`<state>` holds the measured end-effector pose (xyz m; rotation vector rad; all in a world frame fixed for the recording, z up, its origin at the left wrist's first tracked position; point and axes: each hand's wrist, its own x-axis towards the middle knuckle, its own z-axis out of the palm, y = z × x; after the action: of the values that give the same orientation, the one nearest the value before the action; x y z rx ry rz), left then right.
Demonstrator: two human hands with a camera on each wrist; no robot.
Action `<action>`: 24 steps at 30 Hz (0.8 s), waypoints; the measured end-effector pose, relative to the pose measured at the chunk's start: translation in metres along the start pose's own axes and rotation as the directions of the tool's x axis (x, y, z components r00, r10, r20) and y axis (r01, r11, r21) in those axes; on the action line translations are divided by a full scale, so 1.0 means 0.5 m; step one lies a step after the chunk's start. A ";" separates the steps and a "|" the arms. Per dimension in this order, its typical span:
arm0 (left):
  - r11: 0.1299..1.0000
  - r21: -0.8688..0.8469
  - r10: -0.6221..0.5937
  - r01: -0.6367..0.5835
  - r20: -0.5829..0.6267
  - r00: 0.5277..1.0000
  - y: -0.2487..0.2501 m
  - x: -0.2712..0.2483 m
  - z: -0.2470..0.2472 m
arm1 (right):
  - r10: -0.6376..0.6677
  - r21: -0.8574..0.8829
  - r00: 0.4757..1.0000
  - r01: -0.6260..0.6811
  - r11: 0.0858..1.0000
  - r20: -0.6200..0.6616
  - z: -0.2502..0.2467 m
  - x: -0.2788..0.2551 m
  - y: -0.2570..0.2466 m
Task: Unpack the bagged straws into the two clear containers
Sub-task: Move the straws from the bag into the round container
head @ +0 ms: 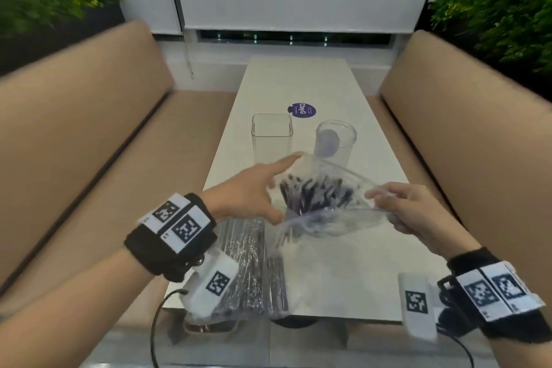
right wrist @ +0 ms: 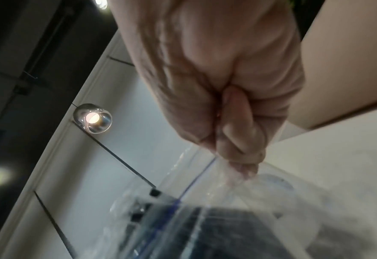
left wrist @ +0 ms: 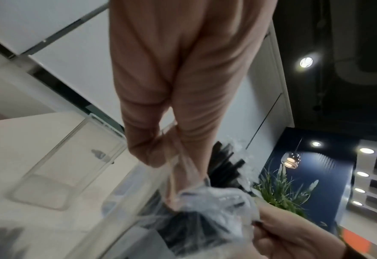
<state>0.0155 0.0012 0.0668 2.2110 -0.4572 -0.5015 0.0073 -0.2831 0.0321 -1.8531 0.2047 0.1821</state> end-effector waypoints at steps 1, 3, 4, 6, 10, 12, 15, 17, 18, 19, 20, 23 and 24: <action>0.999 0.038 -0.007 0.007 0.001 1.000 -0.005 -0.001 0.002 | 0.015 0.011 0.999 -0.015 1.000 0.038 0.002 0.001 0.004; 0.999 0.050 -0.011 0.010 0.013 1.000 -0.013 0.006 0.014 | 0.025 0.125 0.992 -0.040 0.991 0.121 0.021 0.002 0.004; 1.000 0.005 -0.015 0.015 0.037 0.999 -0.015 0.011 0.022 | 0.016 0.202 0.989 -0.046 0.978 0.147 0.032 0.002 0.000; 0.992 -0.121 -0.017 0.025 0.067 0.998 -0.017 0.018 0.039 | -0.030 0.317 0.986 -0.023 0.948 0.163 0.048 -0.003 -0.012; 0.988 -0.116 0.096 -0.101 -0.046 0.994 -0.027 0.021 0.040 | -0.135 0.333 0.984 0.090 0.938 0.112 0.027 -0.017 -0.032; 0.987 -0.086 0.126 -0.136 -0.116 0.985 -0.022 0.013 0.035 | -0.143 0.274 0.980 0.101 0.956 0.136 0.001 -0.024 -0.031; 0.974 -0.205 0.058 -0.097 -0.190 0.980 -0.023 0.027 0.037 | -0.144 0.316 0.960 0.064 0.947 0.238 -0.006 -0.017 -0.014; 0.874 -0.482 -0.059 -0.062 -0.231 0.971 -0.027 0.054 0.045 | -0.163 0.324 0.928 0.050 0.945 0.334 0.018 -0.020 -0.001; 0.791 -0.611 -0.109 -0.040 -0.206 0.972 -0.030 0.068 0.052 | -0.182 0.286 0.920 0.081 0.955 0.347 0.039 -0.024 0.004; 0.717 -0.696 -0.129 -0.040 -0.188 0.974 -0.032 0.082 0.064 | -0.205 0.227 0.922 0.134 0.965 0.329 0.064 -0.026 0.012; 0.666 -0.745 -0.129 -0.035 -0.162 0.978 -0.033 0.096 0.079 | -0.235 0.164 0.928 0.194 0.967 0.289 0.089 -0.027 0.018; 0.665 -0.746 -0.197 0.032 -0.134 0.971 -0.044 0.141 0.133 | -0.356 0.107 0.922 0.343 0.933 0.153 0.152 -0.010 0.041; 0.706 -0.705 -0.233 0.062 -0.149 0.961 -0.046 0.147 0.144 | -0.363 0.132 0.924 0.347 0.928 0.118 0.159 -0.002 0.050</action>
<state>0.0462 -0.0656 -0.0088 1.5327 0.0557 -0.4060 -0.0009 -0.2140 -0.0139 -1.7279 -0.2175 0.0464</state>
